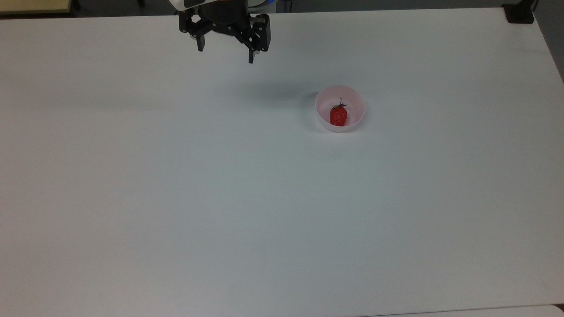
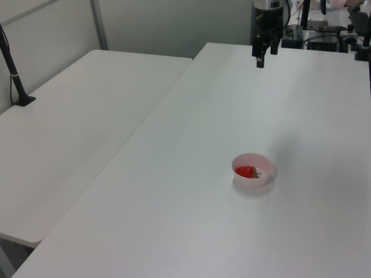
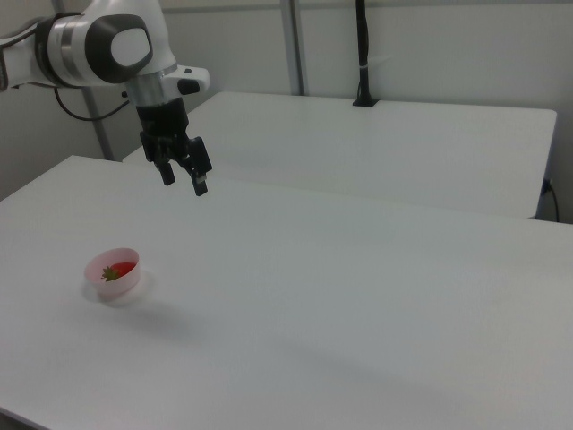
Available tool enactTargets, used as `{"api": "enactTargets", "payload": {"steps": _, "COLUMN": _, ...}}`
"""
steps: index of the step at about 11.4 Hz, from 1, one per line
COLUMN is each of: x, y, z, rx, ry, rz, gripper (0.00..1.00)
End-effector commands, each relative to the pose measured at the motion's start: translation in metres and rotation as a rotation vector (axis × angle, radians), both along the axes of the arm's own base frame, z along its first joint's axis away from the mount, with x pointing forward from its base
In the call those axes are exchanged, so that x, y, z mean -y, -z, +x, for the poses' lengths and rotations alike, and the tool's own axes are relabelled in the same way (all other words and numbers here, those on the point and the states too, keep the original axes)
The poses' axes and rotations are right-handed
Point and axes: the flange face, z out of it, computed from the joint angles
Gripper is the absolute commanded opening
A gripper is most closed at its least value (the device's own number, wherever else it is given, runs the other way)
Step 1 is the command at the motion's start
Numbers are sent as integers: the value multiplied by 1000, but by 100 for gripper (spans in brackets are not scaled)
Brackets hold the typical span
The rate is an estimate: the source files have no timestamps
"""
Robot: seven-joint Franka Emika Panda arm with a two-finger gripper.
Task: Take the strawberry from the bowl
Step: 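Move the open gripper over the pink bowl and lower it onto the strawberry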
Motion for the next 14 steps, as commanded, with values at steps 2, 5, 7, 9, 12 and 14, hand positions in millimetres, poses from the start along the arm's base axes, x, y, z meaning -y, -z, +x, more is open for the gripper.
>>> {"api": "enactTargets", "payload": {"steps": 2, "x": -3, "y": -7, "z": -6, "rx": -10, "ry": -14, "rz": 19, "gripper": 100}}
{"api": "enactTargets", "payload": {"steps": 5, "x": -2, "y": -4, "z": -5, "rx": -12, "ry": -20, "rz": 12, "gripper": 100}}
{"api": "enactTargets", "payload": {"steps": 7, "x": -3, "y": 0, "z": -2, "rx": -19, "ry": -61, "rz": 10, "gripper": 100}}
{"api": "enactTargets", "payload": {"steps": 9, "x": -16, "y": 9, "z": 1, "rx": -23, "ry": -89, "rz": 15, "gripper": 100}}
{"api": "enactTargets", "payload": {"steps": 12, "x": -85, "y": 31, "z": -13, "rx": -71, "ry": -153, "rz": 16, "gripper": 100}}
{"api": "enactTargets", "payload": {"steps": 14, "x": -133, "y": 64, "z": -19, "rx": -117, "ry": -152, "rz": -3, "gripper": 100}}
